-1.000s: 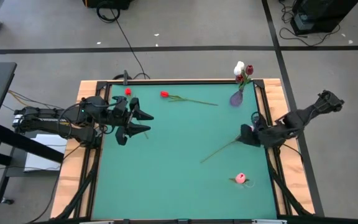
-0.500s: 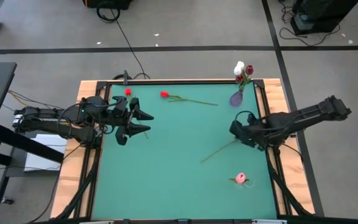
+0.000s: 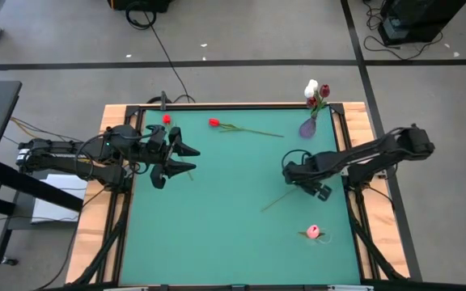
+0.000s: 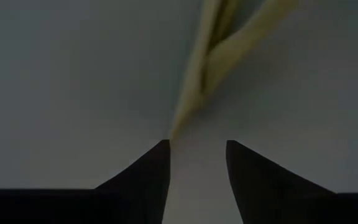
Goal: Sort flowers into vase by color
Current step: Put the pink flower into the transparent vase
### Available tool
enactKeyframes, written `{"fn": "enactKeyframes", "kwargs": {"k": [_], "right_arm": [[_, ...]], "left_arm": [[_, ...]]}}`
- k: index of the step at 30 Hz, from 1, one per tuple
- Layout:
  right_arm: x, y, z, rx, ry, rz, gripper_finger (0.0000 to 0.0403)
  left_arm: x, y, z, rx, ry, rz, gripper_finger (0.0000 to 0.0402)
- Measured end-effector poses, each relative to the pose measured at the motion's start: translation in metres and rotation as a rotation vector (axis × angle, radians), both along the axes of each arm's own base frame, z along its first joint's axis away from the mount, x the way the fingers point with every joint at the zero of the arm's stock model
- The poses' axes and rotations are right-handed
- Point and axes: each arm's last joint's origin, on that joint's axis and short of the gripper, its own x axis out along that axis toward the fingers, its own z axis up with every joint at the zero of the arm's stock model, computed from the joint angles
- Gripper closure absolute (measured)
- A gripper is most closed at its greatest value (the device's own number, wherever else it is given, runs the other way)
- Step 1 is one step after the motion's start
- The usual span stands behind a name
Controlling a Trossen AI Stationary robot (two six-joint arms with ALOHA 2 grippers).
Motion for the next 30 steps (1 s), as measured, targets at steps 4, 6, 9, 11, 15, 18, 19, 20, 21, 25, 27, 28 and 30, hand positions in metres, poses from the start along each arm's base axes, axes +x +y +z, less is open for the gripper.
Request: {"fn": "enactKeyframes", "kwargs": {"k": [4, 6, 9, 11, 15, 18, 19, 20, 21, 25, 27, 28, 30], "right_arm": [[0.003, -0.003, -0.009, 0.011, 0.048, -0.025, 0.0258], [0.005, -0.006, -0.01, 0.003, 0.049, -0.039, 0.0264], [0.005, -0.011, -0.011, -0.02, 0.054, -0.064, 0.0271], [0.003, -0.015, -0.012, -0.04, 0.071, -0.081, 0.0275], [0.0, -0.021, -0.012, -0.065, 0.108, -0.101, 0.0286], [-0.002, -0.024, -0.012, -0.084, 0.125, -0.098, 0.0296], [-0.002, -0.025, -0.012, -0.088, 0.125, -0.089, 0.0303], [-0.003, -0.025, -0.012, -0.095, 0.128, -0.077, 0.0311], [-0.003, -0.025, -0.012, -0.096, 0.128, -0.069, 0.0321], [-0.002, -0.025, -0.012, -0.103, 0.122, -0.018, 0.038], [-0.001, -0.023, -0.012, -0.105, 0.118, 0.013, 0.0391], [-0.001, -0.022, -0.012, -0.105, 0.116, 0.021, 0.0389], [0.0, -0.02, -0.012, -0.109, 0.101, 0.032, 0.0384]], "left_arm": [[0.0, 0.0, 0.0, -0.006, 0.001, -0.001, 0.0173], [0.0, 0.0, 0.0, -0.025, 0.003, -0.003, 0.0173], [0.0, 0.0, 0.0, -0.048, 0.007, -0.004, 0.0173], [0.0, 0.0, 0.0, -0.051, 0.007, -0.005, 0.0173], [0.0, 0.0, 0.0, -0.051, 0.007, -0.005, 0.0173], [0.0, 0.0, 0.0, -0.051, 0.007, -0.005, 0.0173], [0.0, 0.0, 0.0, -0.051, 0.007, -0.005, 0.0173], [0.0, 0.0, 0.0, -0.051, 0.007, -0.005, 0.0173], [0.0, 0.0, 0.0, -0.051, 0.007, -0.005, 0.0173], [0.0, 0.0, 0.0, -0.051, 0.007, -0.005, 0.0173], [0.0, 0.0, 0.0, -0.051, 0.007, -0.005, 0.0173], [0.0, 0.0, 0.0, -0.051, 0.007, -0.005, 0.0173], [0.0, 0.0, 0.0, -0.051, 0.007, -0.005, 0.0173]]}}
